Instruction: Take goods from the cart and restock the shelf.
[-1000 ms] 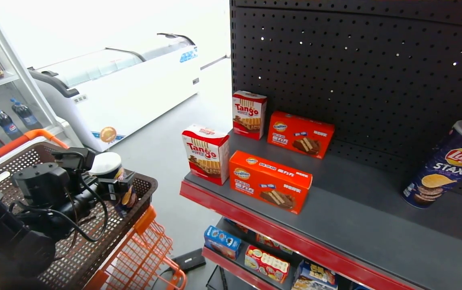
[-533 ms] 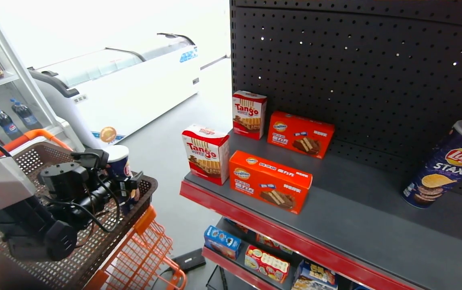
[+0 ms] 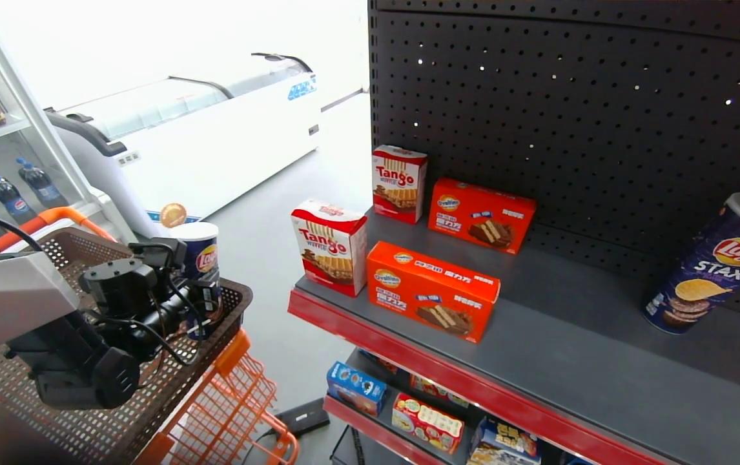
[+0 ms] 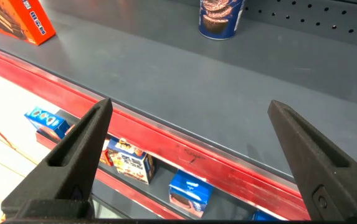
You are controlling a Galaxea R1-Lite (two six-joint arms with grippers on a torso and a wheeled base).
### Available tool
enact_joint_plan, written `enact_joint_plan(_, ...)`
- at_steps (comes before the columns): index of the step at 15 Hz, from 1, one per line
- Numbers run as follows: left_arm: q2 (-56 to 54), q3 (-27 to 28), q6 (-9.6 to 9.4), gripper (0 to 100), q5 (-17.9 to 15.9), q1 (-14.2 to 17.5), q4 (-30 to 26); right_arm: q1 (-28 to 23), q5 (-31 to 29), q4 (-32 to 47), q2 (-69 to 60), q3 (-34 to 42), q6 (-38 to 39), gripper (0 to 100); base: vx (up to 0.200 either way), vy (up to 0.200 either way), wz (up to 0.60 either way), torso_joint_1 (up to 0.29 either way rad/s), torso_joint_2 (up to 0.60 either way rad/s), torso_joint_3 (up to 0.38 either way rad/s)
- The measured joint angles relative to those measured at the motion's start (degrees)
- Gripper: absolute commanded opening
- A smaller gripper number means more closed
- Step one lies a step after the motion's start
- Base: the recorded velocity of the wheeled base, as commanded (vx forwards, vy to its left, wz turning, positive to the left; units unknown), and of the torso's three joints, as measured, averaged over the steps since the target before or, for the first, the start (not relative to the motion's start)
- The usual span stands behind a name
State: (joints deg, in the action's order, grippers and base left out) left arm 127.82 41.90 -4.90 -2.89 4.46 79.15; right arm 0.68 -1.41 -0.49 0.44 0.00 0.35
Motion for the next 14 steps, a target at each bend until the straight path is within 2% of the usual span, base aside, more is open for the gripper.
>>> enact_joint_plan(3, -0.63, -0.23, -0.21, 0, 1.55, -0.09, -0.05, 0.0, 0.0, -0.02, 0.0, 0.0, 0.0, 100, 0.0, 0.0, 0.0, 0.0, 0.0, 0.0)
enact_joint_plan(6, -5.5, -0.32, -0.16, 0, 1.67, -0.06, -1.83, 0.0, 0.0, 0.0, 0.0, 0.0, -0.02, 100, 0.0, 0.0, 0.0, 0.0, 0.0, 0.0)
enact_joint_plan(11, -20.93, 1.06, 0.48, 0, -0.91, -2.07, -15.52, 0.0, 0.02, 0.0, 0.0, 0.0, -0.02, 100, 0.0, 0.0, 0.0, 0.0, 0.0, 0.0)
enact_joint_plan(14, -29.15, 2.47, 1.13, 0, -1.89, -4.57, -19.7, 0.0, 0.0, 0.0, 0.0, 0.0, 0.0, 100, 0.0, 0.0, 0.0, 0.0, 0.0, 0.0)
